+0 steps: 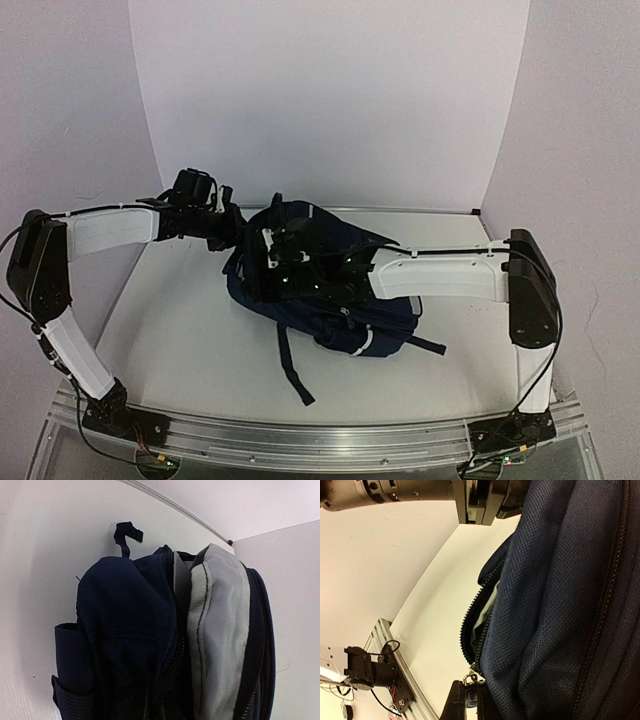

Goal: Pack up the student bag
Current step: Zip the student bag at the center of the board.

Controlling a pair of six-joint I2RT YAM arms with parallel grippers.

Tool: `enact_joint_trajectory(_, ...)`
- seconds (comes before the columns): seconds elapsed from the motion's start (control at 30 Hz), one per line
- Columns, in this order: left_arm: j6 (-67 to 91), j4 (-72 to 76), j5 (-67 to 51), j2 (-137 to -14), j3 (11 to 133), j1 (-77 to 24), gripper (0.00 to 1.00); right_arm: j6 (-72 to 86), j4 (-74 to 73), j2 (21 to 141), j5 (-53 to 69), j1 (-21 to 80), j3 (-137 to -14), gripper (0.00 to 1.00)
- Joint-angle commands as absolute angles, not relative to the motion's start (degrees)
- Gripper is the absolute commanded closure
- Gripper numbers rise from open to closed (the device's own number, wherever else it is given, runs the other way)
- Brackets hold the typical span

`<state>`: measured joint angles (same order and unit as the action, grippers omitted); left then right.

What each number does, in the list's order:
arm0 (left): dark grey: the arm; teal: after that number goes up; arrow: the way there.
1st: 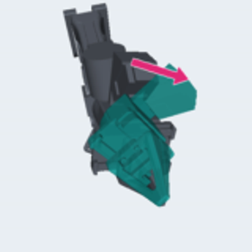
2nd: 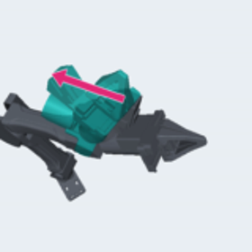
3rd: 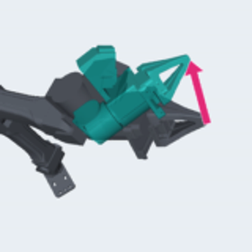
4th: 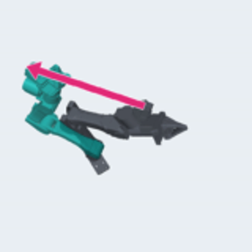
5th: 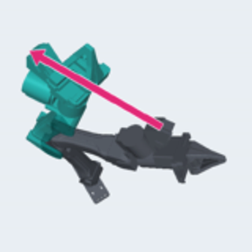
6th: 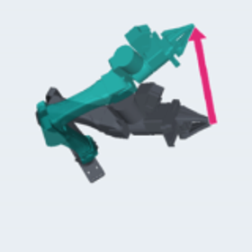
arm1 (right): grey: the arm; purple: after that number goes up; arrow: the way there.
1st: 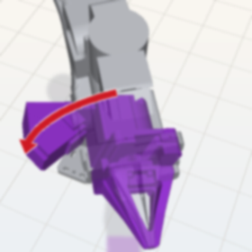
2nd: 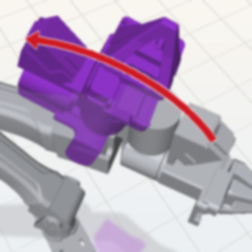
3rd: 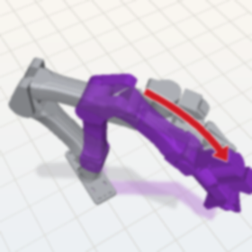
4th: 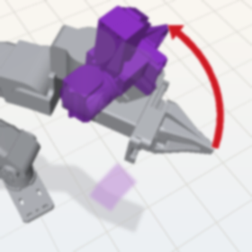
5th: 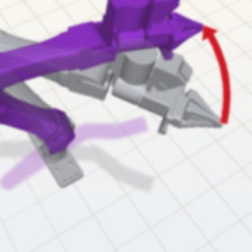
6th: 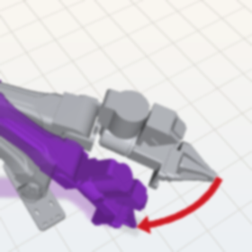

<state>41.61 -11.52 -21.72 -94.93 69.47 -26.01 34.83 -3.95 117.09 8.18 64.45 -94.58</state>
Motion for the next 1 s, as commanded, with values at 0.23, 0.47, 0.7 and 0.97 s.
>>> enact_joint_trajectory(0.23,35.0,-26.1,-3.6,-78.4,61.9,-26.7,0.26,27.1,4.9,103.0,9.2,65.3,-86.2,0.41)
enact_joint_trajectory(0.47,39.1,-23.5,-5.0,-68.8,47.4,-33.7,0.27,13.4,-4.6,98.1,-6.6,66.5,-76.6,0.11)
enact_joint_trajectory(0.7,43.0,-9.7,-7.3,-65.2,35.3,-41.1,0.27,5.1,-7.7,101.2,-23.9,68.0,-75.5,0.03)
enact_joint_trajectory(0.97,40.3,-4.1,-4.6,-70.6,36.0,-42.7,0.41,6.3,-7.2,101.9,-25.0,68.3,-76.4,0.03)
